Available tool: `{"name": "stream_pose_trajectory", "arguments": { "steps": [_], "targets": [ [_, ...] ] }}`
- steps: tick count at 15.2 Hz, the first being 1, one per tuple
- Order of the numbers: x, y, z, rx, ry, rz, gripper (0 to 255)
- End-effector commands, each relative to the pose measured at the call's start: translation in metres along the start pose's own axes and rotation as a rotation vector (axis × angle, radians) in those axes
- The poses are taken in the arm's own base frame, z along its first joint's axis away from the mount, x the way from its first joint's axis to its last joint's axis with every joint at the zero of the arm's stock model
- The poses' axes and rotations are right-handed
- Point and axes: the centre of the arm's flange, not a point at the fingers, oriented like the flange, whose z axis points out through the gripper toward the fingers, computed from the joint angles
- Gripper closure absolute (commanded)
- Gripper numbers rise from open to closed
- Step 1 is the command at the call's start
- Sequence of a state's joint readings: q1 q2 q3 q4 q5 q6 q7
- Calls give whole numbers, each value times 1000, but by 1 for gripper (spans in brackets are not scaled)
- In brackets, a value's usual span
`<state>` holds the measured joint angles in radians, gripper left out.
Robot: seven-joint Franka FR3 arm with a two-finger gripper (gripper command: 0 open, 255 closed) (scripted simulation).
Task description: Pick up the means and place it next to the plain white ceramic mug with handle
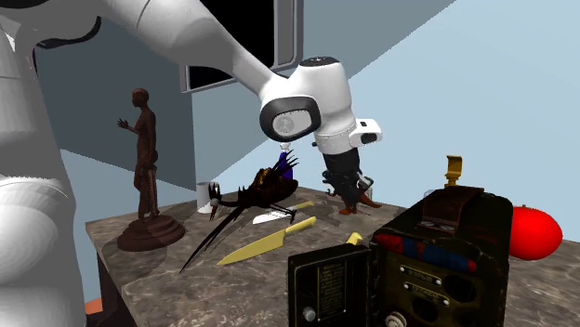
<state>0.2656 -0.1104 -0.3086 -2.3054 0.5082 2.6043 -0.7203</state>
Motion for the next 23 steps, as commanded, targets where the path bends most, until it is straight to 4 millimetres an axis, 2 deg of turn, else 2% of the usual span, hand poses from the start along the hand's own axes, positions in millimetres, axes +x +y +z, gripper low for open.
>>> {"name": "stream_pose_trajectory", "arguments": {
  "steps": [1, 2, 5, 7, 8, 15, 23],
  "targets": [
    [0, 0, 0, 0, 0, 0, 255],
    [0, 0, 0, 0, 0, 0, 0],
    [35, -2, 45, -1, -325, -200, 0],
    [49, -6, 80, -2, -542, -334, 0],
    [51, -7, 87, -2, -587, -361, 0],
    [30, -3, 121, -2, -587, -361, 0],
    [30, -3, 121, -2, -587, -361, 0]
  ]
}}
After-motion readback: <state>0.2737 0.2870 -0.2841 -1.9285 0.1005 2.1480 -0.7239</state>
